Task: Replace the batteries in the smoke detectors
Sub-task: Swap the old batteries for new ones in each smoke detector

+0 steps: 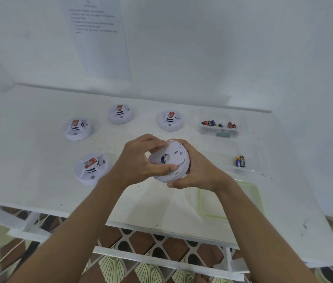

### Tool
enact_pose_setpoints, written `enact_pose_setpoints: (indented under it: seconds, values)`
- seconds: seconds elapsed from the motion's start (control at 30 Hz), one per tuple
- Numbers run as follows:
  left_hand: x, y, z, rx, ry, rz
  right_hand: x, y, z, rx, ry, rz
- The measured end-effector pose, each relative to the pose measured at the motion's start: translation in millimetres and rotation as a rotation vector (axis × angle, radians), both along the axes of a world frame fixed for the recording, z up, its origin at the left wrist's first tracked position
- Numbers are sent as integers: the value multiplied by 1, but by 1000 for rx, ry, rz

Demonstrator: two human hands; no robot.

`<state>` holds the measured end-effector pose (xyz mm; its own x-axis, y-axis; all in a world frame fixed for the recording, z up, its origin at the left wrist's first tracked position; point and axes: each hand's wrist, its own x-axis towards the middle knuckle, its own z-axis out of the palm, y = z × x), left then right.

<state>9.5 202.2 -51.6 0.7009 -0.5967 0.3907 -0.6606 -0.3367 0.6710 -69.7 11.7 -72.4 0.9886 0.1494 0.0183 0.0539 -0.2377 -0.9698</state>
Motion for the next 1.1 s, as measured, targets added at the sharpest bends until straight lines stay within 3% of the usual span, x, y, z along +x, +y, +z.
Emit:
enact_pose_setpoints:
  seconds: [0.4, 0.83, 1.1]
  values:
    - [0, -1, -7, 14, 81, -25, -3, -6, -1, -78, 1, 8]
    - [8, 11, -2, -139, 131, -9, -7, -4, 5, 108, 14, -55]
    - [-5, 13, 23, -32, -4, -55, -11, -8, 9, 226, 19, -24]
